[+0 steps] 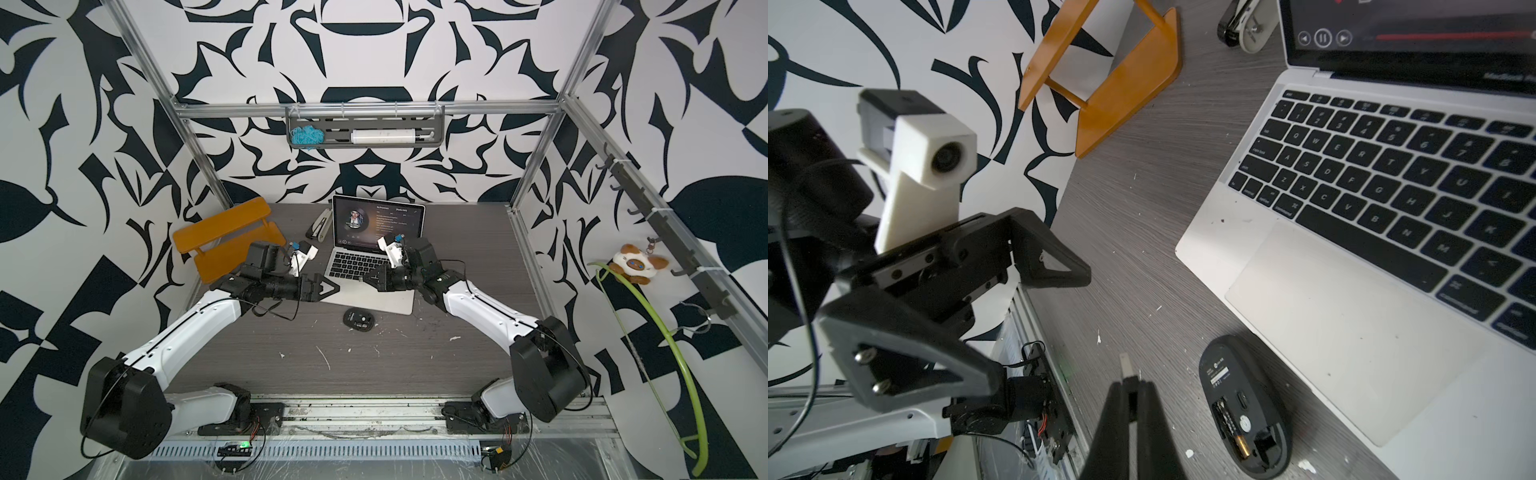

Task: Remove the wireless mouse receiver from the laptop
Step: Insert the USB plug into the mouse.

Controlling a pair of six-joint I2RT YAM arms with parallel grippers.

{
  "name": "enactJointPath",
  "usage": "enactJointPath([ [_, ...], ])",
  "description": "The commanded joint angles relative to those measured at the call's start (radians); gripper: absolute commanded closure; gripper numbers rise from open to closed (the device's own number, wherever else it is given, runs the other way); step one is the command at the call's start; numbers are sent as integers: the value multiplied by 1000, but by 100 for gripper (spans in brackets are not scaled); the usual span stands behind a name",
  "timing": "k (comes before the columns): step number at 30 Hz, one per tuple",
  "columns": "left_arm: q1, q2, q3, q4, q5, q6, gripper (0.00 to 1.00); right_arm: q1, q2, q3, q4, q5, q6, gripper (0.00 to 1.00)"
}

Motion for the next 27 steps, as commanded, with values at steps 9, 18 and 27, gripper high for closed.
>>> enactJointPath([
  [9, -260, -25, 163, -190, -237, 527, 1, -2, -208, -100, -131, 168, -118, 100],
  [18, -301, -38, 97, -259, -308, 890, 1, -1, -274, -162, -142, 134, -90, 100],
  [27, -301, 2, 16, -232, -371, 1092, 1, 3, -328, -203, -175, 101, -42, 100],
])
